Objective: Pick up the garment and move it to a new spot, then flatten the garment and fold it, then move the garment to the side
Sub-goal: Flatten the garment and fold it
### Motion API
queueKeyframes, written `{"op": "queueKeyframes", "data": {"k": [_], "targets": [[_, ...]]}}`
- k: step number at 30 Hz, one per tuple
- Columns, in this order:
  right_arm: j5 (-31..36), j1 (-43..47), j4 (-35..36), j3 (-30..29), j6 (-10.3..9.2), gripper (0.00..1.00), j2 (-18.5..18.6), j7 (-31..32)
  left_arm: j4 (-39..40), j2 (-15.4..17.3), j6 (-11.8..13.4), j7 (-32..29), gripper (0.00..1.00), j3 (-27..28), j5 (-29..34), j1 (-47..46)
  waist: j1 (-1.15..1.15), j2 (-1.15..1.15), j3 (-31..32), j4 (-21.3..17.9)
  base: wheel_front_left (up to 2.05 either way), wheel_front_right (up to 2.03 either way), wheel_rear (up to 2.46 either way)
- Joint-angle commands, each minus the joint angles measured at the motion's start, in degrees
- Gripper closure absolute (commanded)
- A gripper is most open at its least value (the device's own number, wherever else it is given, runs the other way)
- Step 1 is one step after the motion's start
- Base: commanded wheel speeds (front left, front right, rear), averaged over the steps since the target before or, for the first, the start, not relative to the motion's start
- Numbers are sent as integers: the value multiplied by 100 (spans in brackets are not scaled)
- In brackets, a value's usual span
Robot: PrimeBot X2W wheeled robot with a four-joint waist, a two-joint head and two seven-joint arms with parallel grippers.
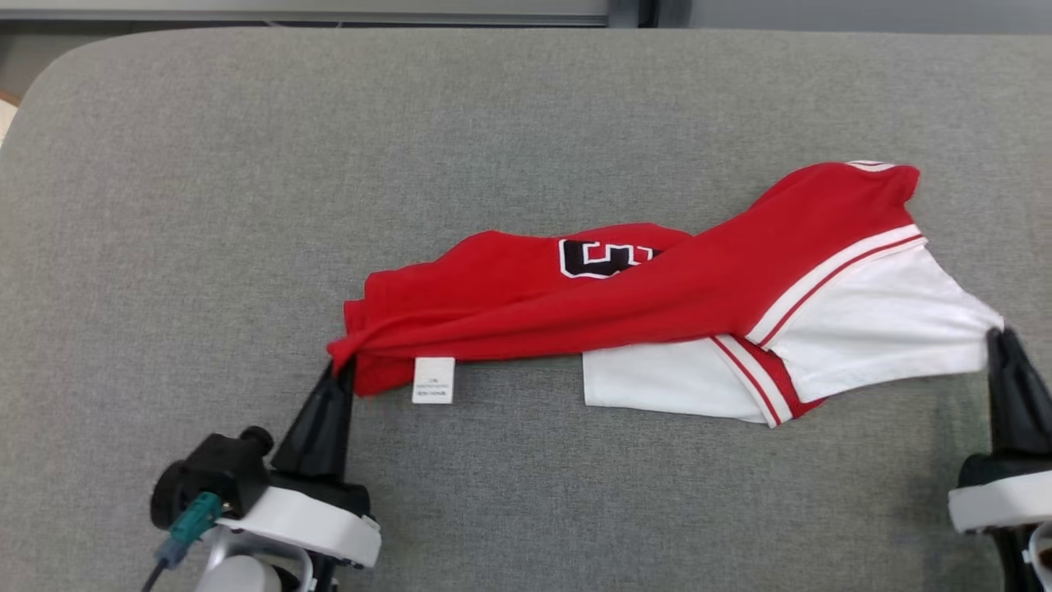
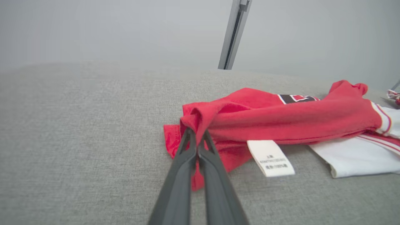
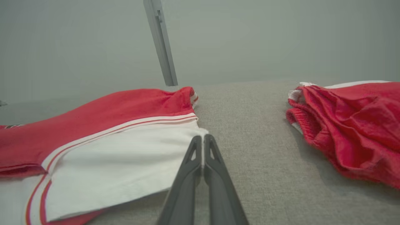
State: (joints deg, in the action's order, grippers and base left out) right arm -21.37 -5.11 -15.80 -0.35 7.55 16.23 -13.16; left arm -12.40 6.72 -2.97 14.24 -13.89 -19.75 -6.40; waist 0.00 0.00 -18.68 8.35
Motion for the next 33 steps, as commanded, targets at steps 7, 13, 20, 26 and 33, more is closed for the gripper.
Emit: {"op": "queueKeyframes", "data": {"k": [7,13,20,26,33], "targets": [[482,-106,1525,-616,-12,100,64,-61,1002,420,276,-130,100,289,198,-259,0,0,436,-224,0,0,0],[754,-297,2732,-955,-12,100,200,181,1776,609,388,-412,100,423,260,-616,0,0,803,-373,0,0,0],[956,-732,3813,-1188,-12,100,429,538,2500,793,424,-759,100,539,305,-1235,0,0,1207,-522,0,0,0],[878,-976,4266,-1247,-12,100,464,871,2918,848,493,-993,100,639,245,-1557,0,0,1352,-592,0,0,0],[729,-1317,4094,-1148,-12,100,433,872,2832,775,444,-1088,100,583,78,-1869,0,0,1133,-636,0,0,0]]}}
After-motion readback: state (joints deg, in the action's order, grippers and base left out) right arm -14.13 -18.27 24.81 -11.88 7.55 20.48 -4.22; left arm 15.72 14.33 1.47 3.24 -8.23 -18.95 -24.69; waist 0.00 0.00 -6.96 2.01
